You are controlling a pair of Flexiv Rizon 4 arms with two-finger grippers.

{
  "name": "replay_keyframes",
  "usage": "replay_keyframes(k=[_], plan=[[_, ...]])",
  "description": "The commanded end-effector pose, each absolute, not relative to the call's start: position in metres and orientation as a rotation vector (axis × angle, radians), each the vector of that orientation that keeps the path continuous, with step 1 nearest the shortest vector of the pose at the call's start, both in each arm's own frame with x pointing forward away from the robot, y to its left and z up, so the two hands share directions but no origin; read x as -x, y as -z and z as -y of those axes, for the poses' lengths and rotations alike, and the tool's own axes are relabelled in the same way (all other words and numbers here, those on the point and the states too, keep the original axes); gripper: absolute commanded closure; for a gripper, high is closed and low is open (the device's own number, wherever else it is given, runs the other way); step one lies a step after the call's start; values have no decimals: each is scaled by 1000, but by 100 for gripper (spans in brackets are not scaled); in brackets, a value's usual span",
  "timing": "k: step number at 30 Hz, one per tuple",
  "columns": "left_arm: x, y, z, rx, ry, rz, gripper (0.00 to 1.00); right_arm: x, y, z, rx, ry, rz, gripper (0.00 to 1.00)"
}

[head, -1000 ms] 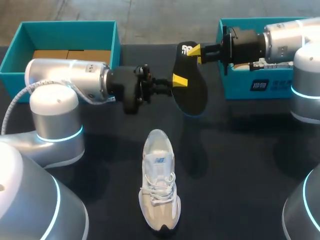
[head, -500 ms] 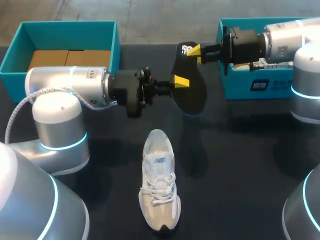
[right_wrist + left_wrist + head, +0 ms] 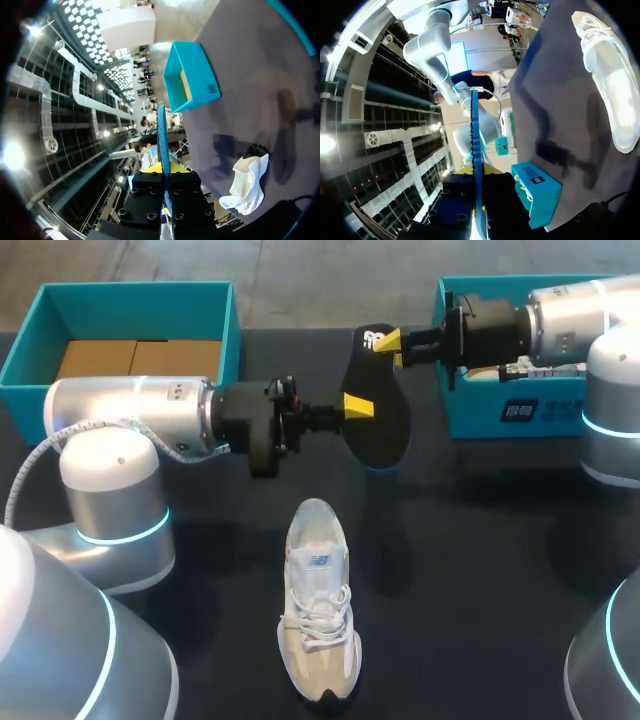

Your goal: Take the shoe out of the shoebox, open the shoe tongue, remove and reinsert the insole, then place the shoe into the shoebox

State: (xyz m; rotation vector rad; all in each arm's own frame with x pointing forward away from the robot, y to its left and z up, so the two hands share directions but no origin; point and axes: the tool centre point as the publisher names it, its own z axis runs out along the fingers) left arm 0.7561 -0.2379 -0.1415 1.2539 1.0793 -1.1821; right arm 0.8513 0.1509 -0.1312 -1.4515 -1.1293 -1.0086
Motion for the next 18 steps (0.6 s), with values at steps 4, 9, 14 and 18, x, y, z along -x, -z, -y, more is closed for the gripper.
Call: replay_keyframes(k=[4,9,14,18], plan=[[-757,142,240,-1262,1178,-1079,100,-852,131,-152,1449,1010,1129,0],[-756,139,239,-1266,1165,-1073,100,-849,130,-149,1450,1016,1128,0],[-755,137,234,-1265,1143,-1073,100,-841,128,-142,1458,1032,1123,0],[-755,138,225,-1267,1121,-1091,100,-832,127,-137,1454,1045,1126,0]])
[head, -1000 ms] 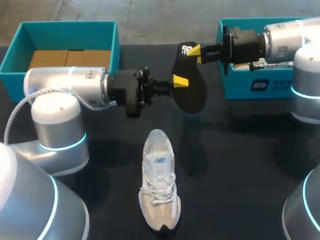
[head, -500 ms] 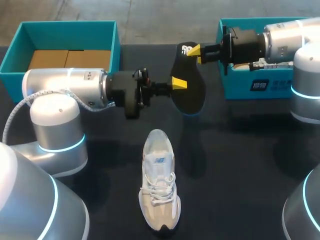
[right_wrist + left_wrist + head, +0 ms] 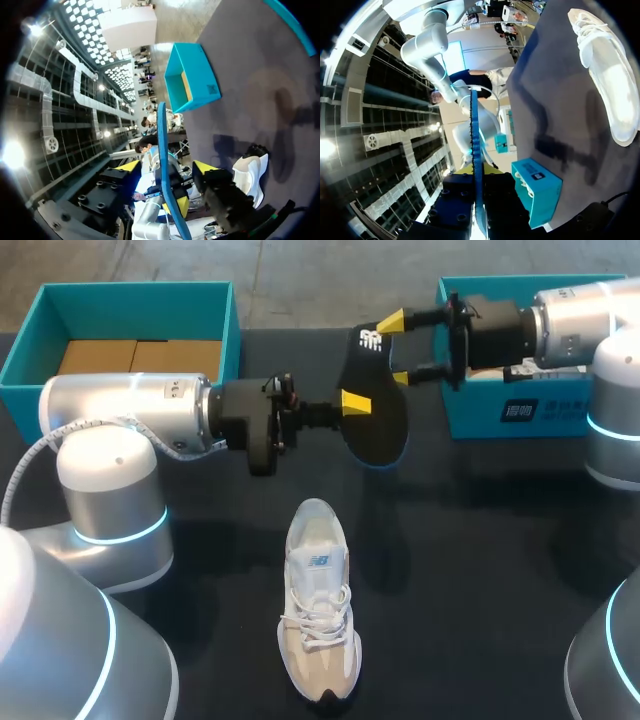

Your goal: Take the shoe out of the shoebox, open the shoe tongue, remove and reinsert the insole, then place the shoe into the shoebox

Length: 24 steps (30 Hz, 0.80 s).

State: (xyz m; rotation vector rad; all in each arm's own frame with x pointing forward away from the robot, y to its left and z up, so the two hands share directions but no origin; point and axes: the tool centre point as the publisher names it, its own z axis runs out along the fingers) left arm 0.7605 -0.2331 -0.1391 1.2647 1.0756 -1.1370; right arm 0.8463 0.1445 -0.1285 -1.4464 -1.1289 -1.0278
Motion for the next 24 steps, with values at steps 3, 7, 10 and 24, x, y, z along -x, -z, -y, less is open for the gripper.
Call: replay_keyframes(k=[3,7,10,24], plan=[[-756,140,219,-1263,1111,-1109,100,-825,128,-135,1443,1055,1135,0],[-756,141,208,-1244,1102,-1131,100,-815,129,-134,1425,1070,1144,0],[-757,141,199,-1231,1095,-1150,100,-809,131,-130,1415,1083,1150,0],[-761,139,166,-1190,1129,-1215,100,-796,138,-132,1360,1106,1188,0]])
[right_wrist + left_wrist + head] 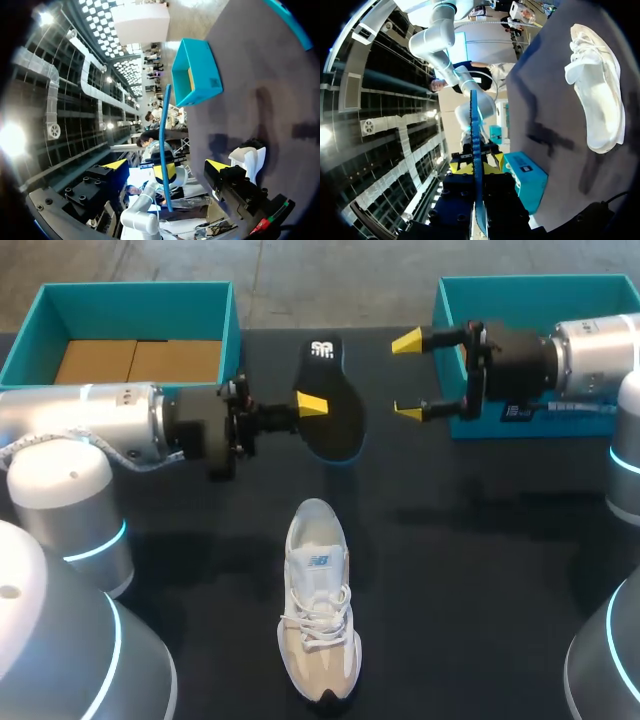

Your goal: Take the shoe out of the shoebox, open the shoe tongue, remove and reinsert the insole, then place the shoe into the shoebox

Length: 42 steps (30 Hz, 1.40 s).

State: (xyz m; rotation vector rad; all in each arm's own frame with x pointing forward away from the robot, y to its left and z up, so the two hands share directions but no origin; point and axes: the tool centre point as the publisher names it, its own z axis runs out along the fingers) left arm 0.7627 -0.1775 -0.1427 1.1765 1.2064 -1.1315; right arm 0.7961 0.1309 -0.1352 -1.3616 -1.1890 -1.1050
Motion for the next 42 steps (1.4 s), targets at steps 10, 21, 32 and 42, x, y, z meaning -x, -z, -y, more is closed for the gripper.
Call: replay_keyframes(k=[10,21,32,42], plan=[[-766,138,152,-1207,1212,-1250,100,-796,138,-132,1360,1106,1188,0],[-762,132,146,-1139,1368,-1365,100,-796,138,-132,1360,1106,1188,0],[-751,115,142,-943,1806,-1554,100,-796,138,-132,1360,1106,1188,0],[-742,112,144,-795,2021,-1626,100,-796,138,-132,1360,1106,1188,0]])
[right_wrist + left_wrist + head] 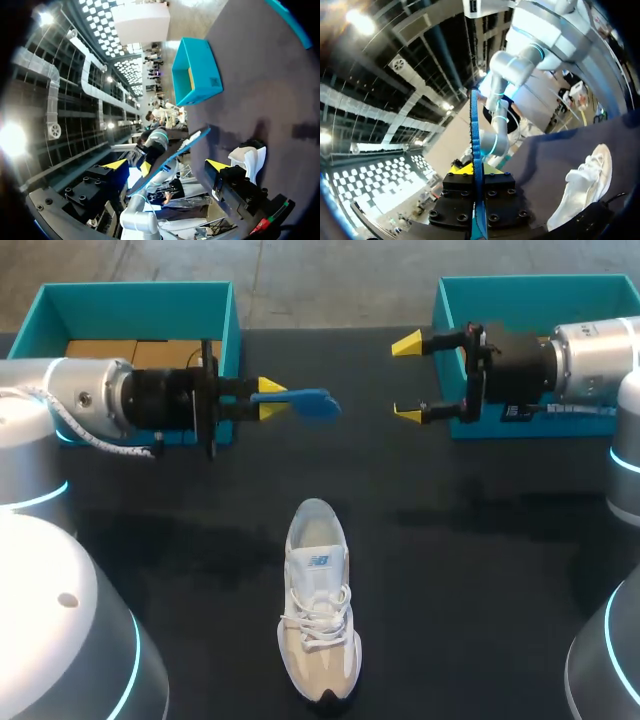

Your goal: Take the shoe out of the shoebox, open the shoe tongue, remove and reinsert the insole, then place the shoe into the shoebox

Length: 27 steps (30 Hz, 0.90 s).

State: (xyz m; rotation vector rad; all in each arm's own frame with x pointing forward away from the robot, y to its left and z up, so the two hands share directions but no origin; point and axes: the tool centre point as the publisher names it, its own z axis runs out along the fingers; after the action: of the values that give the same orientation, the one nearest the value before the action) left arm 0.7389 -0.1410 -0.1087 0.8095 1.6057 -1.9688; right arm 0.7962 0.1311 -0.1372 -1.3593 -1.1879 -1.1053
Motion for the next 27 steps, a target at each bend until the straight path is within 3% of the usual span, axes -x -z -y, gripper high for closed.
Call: replay_keyframes(k=[1,12,27], plan=[[-742,112,144,-791,2030,-1637,100,-796,138,-132,1360,1106,1188,0],[-739,112,138,-431,2291,-1736,100,-796,138,-132,1360,1106,1188,0],[-732,105,138,-566,2272,-1833,100,-796,138,-132,1360,1106,1188,0]])
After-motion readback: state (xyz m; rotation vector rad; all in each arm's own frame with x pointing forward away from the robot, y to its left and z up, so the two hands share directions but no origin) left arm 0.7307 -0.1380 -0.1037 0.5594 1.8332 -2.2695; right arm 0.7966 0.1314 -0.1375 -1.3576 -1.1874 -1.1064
